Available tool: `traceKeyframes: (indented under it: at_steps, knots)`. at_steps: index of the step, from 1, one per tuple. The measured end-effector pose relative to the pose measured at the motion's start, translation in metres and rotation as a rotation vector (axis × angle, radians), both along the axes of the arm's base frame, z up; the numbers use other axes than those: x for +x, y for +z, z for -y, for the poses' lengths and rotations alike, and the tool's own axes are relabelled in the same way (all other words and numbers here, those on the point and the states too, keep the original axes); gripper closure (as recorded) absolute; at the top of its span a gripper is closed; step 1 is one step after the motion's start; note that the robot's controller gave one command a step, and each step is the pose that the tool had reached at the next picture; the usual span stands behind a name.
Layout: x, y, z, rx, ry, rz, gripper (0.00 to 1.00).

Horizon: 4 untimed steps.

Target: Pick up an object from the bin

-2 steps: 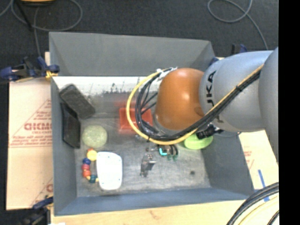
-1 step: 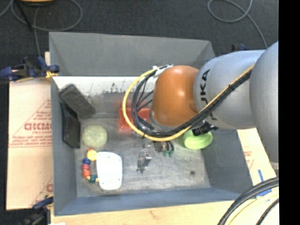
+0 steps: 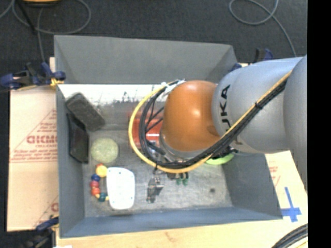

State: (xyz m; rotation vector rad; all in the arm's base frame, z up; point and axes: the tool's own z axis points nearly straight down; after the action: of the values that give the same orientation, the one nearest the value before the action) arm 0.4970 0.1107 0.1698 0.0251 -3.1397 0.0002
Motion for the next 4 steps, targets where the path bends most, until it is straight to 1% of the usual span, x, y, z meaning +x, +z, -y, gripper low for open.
traceKeyframes:
  at_steps: [1, 2, 3, 4]
  knots:
    - [0.003, 0.016, -0.024, 0.0, 0.109, 0.002, 0.0]
    - [0.068, 0.053, -0.015, 0.001, 0.094, 0.004, 0.0]
    - [0.048, 0.082, -0.044, -0.001, 0.087, 0.004, 0.0]
    - [0.042, 0.068, -0.075, 0.002, 0.207, 0.008, 0.0]
